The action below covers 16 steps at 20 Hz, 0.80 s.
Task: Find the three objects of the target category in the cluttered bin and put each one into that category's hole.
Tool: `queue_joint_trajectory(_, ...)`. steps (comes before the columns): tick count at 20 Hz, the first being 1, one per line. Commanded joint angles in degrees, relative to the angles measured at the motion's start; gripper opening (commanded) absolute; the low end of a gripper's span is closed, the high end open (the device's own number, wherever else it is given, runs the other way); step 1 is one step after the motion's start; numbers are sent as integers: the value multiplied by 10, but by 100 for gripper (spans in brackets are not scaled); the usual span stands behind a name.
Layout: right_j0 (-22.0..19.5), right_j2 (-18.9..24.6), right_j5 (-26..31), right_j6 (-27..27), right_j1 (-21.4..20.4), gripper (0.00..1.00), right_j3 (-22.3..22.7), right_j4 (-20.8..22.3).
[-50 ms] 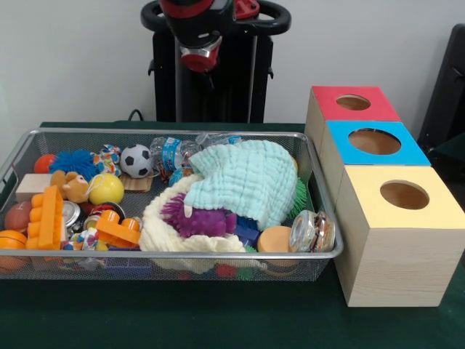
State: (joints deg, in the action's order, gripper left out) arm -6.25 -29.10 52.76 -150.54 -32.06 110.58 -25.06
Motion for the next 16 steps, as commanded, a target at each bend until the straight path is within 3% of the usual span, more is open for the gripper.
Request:
queue_joint_trajectory(1,-3,5,36,-24,-12,100,-136,66)
queue_joint_trajectory(3,1,-2,73,-44,-16,100,-162,74)
queue_joint_trajectory(5,0,1,71,-33,-21,100,-175,86)
queue_joint_trajectory(10,7,15,10,-7,-41,100,-181,99)
queue_joint_trajectory(16,35,20,-30,-59,-27,100,-163,89)
